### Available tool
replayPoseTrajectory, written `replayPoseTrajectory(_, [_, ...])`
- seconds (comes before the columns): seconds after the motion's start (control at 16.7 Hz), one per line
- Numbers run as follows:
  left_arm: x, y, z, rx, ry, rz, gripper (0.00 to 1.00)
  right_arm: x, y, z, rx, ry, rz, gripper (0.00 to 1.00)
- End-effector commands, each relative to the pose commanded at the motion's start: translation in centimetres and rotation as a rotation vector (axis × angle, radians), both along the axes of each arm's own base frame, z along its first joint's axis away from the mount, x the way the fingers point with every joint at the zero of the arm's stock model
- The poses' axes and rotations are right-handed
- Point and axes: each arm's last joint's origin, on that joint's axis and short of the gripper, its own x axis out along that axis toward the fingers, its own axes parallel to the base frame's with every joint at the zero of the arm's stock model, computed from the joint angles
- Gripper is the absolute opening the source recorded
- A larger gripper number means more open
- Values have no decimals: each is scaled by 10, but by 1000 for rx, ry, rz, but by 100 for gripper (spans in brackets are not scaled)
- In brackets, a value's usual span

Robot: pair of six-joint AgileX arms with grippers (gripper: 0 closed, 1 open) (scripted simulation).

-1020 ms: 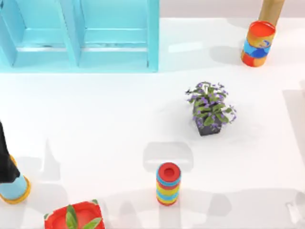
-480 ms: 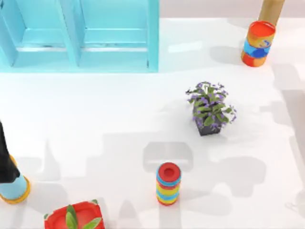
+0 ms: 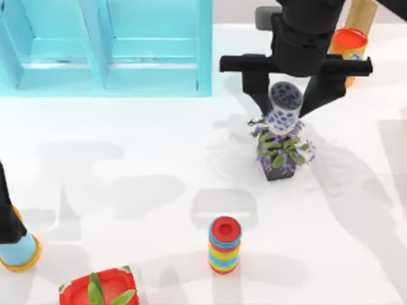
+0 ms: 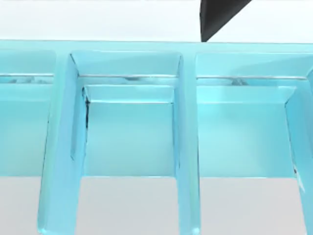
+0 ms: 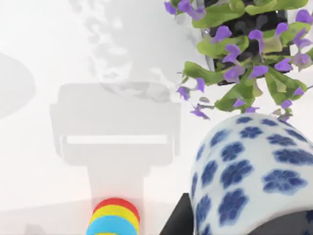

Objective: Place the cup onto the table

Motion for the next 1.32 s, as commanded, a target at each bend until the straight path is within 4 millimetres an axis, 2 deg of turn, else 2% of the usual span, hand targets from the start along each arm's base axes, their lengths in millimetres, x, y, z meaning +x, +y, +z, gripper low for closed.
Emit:
replayPoseTrajectory(0.18, [0,0,0,0,0,0,100,-19,68,-19,-10,19,11,0])
replayPoseTrajectory(0.24, [0,0,0,0,0,0,100,-25,82,-24,-17,27,12,0])
replayPoseTrajectory(0.36, [0,0,0,0,0,0,100,-33,97,-31,-28,36,13,0])
replayPoseTrajectory(0.84, [0,0,0,0,0,0,100,-32,98,-37,-20,30,12,0])
replayPoseTrajectory(1.2, [0,0,0,0,0,0,100,-31,100,-90,-30,42,15,0])
replayPoseTrajectory(1.32, [0,0,0,0,0,0,100,-32,99,-96,-29,38,14,0])
